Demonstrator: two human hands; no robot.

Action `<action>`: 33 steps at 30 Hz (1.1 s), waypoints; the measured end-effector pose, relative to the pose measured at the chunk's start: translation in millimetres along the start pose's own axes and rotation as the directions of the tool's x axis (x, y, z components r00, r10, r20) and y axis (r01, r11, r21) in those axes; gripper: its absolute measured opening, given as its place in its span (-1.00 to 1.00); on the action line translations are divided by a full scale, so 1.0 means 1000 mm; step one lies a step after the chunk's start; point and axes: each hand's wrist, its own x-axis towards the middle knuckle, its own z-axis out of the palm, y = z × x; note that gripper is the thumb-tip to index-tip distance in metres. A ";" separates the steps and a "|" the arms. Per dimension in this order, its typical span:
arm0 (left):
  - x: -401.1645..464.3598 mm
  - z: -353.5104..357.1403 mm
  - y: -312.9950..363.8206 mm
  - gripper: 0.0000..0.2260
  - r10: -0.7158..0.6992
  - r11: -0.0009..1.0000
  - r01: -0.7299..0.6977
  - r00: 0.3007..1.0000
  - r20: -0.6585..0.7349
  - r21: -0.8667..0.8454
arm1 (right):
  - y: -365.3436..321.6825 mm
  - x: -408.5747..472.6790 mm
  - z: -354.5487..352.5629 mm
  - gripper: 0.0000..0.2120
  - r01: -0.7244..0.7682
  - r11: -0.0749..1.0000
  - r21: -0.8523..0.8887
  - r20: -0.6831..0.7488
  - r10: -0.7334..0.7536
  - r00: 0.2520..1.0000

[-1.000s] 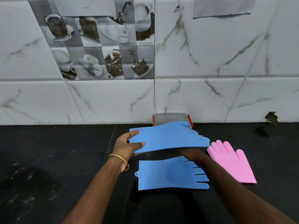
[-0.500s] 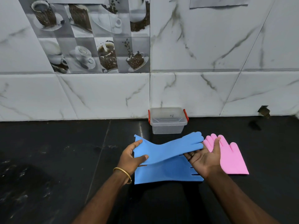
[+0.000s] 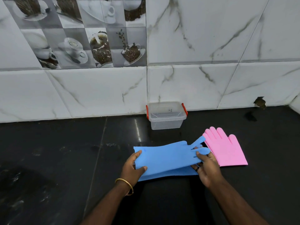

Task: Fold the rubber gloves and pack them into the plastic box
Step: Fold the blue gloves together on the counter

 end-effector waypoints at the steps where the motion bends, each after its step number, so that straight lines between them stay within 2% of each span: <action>1: -0.001 0.002 -0.001 -0.41 -0.010 1.000 0.010 1.000 0.005 0.023 | 0.001 0.000 -0.003 -0.72 -0.006 1.000 -0.007 -0.005 0.006 1.000; 10: 0.004 0.018 -0.007 -0.39 -0.058 0.965 0.061 0.998 -0.020 0.253 | -0.003 0.004 -0.028 -0.76 0.011 0.975 -0.220 0.025 -0.005 1.000; 14: 0.011 0.024 -0.008 -0.39 -0.101 0.954 0.111 0.994 -0.049 0.278 | -0.002 0.009 -0.041 -0.73 0.016 0.953 -0.302 0.058 0.002 0.998; 26: 0.013 0.033 -0.016 -0.41 -0.102 0.943 0.145 0.983 -0.155 0.300 | -0.001 0.012 -0.056 -0.45 0.081 0.939 -0.335 0.133 -0.037 0.990; 33: 0.016 0.032 -0.021 -0.41 -0.082 0.942 0.128 0.984 -0.157 0.312 | 0.002 0.018 -0.061 -0.45 0.139 0.913 -0.383 0.182 -0.073 0.981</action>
